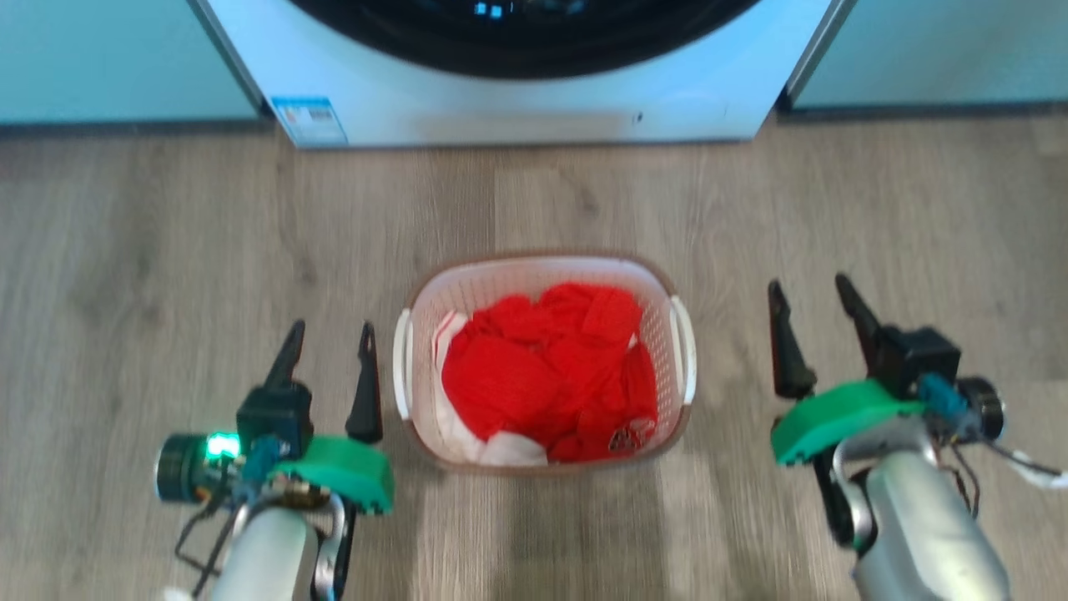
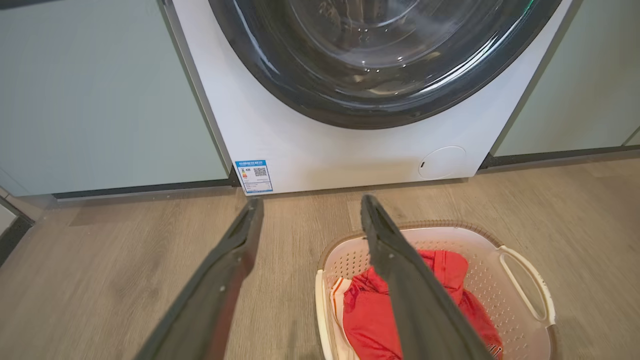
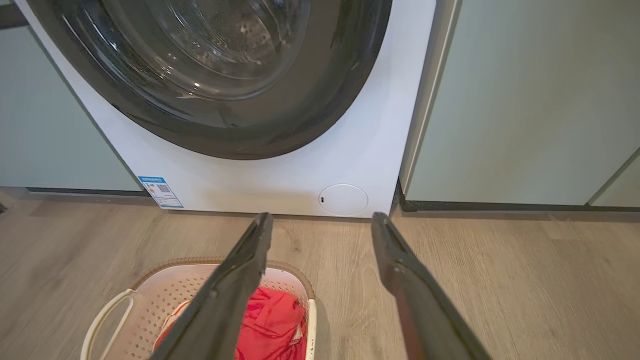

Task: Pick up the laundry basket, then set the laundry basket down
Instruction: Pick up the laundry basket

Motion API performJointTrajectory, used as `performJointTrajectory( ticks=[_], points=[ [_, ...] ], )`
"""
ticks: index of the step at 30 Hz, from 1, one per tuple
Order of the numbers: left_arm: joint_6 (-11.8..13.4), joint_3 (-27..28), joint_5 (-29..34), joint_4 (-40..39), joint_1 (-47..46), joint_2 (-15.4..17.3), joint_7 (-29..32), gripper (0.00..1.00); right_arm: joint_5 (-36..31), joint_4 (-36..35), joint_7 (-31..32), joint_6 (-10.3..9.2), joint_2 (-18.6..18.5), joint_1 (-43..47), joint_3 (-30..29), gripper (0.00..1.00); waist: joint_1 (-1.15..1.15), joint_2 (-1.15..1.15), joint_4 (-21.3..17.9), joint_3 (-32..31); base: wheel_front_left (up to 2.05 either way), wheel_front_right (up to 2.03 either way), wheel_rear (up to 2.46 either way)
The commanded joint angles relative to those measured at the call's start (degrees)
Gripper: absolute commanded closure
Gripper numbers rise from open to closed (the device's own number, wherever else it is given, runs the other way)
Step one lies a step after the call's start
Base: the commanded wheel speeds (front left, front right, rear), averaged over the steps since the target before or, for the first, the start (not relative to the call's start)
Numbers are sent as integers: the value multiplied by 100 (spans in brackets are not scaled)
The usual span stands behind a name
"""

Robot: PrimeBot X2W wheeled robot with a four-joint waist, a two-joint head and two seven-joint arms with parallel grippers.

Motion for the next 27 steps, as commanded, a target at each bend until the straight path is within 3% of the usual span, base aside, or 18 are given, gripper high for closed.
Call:
performJointTrajectory(
  ticks=[1, 14, 27],
  points=[
    [-19, 140, -46, -44, -339, -13, -54, 0, -46, -67, -69, 41, -51, -298, 72, 0, -2, 0, 61, 536, 0, 0, 0],
    [53, -223, -955, 1052, -1858, -22, -54, 0, -97, 906, -69, 41, -95, -1586, -189, 0, -2, 0, 236, 2158, 0, 0, 0],
    [-12, -806, -1555, 2102, -2895, -22, -54, 0, -44, 1705, -69, 41, -209, -2318, -175, 0, -2, 0, 432, 3244, 0, 0, 0]
  ],
)
